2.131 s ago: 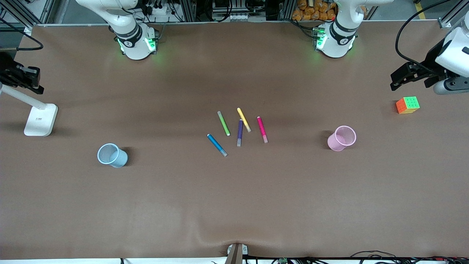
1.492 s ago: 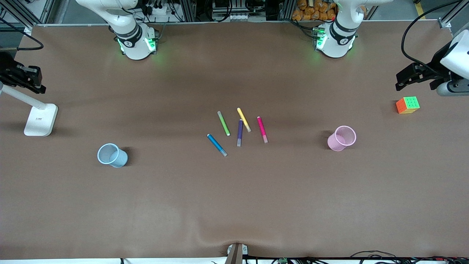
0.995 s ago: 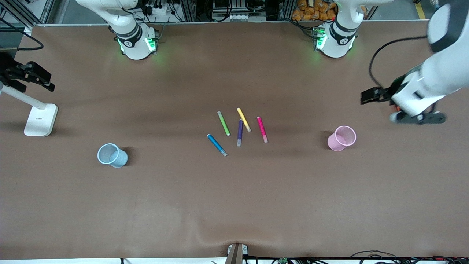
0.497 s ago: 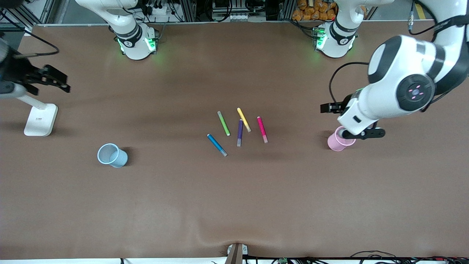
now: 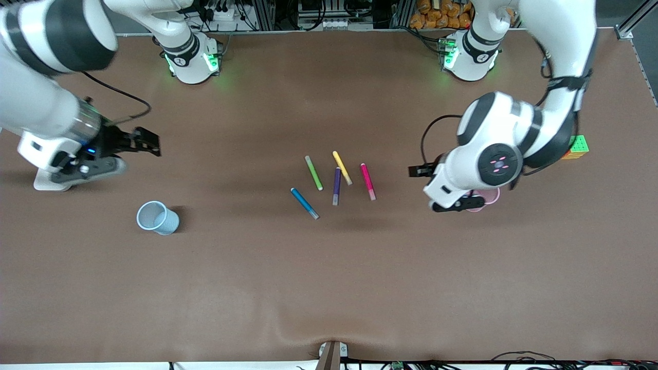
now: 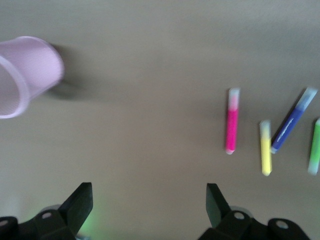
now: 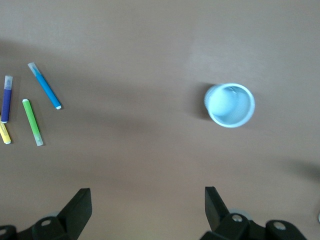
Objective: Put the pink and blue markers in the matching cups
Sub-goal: 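Reach the left gripper to the pink marker while the right gripper reaches the blue marker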
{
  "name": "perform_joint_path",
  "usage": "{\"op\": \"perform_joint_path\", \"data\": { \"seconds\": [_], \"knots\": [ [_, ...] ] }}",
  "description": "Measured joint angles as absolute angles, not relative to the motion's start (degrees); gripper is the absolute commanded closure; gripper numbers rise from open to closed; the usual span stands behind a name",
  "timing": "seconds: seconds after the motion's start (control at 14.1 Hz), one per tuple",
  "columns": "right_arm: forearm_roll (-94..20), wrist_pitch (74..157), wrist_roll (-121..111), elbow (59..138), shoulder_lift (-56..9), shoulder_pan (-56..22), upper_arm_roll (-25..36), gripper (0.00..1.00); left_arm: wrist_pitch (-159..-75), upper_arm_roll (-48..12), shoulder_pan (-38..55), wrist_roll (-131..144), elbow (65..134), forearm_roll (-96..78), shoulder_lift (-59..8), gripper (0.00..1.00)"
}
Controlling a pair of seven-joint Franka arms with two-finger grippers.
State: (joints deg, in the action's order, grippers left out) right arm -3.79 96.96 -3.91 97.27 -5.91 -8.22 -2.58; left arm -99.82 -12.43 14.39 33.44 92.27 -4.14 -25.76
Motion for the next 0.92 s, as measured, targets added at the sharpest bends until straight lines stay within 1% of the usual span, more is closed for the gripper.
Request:
{"op": "perform_joint_path", "data": {
  "seconds": [0.21,0.28,0.43,0.57,0.64,0.71,0.85,0.92],
  "knots": [
    [-3.89,101.00,-3.91,97.35,-11.30,-13.09,-2.73,0.00,-106.67,-12.47,18.84,41.96,92.33,-4.15,-30.63,0.00],
    [-3.90,102.96,-3.91,97.38,-13.25,-14.92,-2.77,0.00,-108.09,-12.47,19.70,43.24,92.33,-4.26,-32.09,0.02],
    [-3.91,107.83,-3.81,97.40,-16.95,-18.42,-2.80,0.00,-110.37,-12.46,20.16,43.89,92.30,-5.70,-34.55,0.03],
    [-3.92,113.44,-3.62,97.43,-20.59,-21.39,-2.81,0.00,-112.63,-12.47,20.30,43.89,92.28,-7.06,-36.36,0.12],
    [-3.93,116.36,-3.14,97.43,-22.40,-22.65,-2.81,0.00,-113.62,-12.47,20.44,43.89,92.28,-7.84,-37.02,0.15],
    [-3.95,119.42,-1.78,97.44,-24.24,-23.88,-2.80,0.00,-114.43,-12.48,20.56,43.89,92.28,-8.44,-37.57,0.16],
    [-3.95,125.76,2.31,97.45,-27.93,-26.50,-2.83,0.00,-116.04,-12.47,20.71,43.89,92.27,-9.34,-38.52,0.21],
    [-3.95,128.98,4.05,97.44,-29.83,-27.83,-2.83,0.00,-117.06,-12.47,20.85,43.89,92.27,-9.94,-39.04,0.22]
  ]
}}
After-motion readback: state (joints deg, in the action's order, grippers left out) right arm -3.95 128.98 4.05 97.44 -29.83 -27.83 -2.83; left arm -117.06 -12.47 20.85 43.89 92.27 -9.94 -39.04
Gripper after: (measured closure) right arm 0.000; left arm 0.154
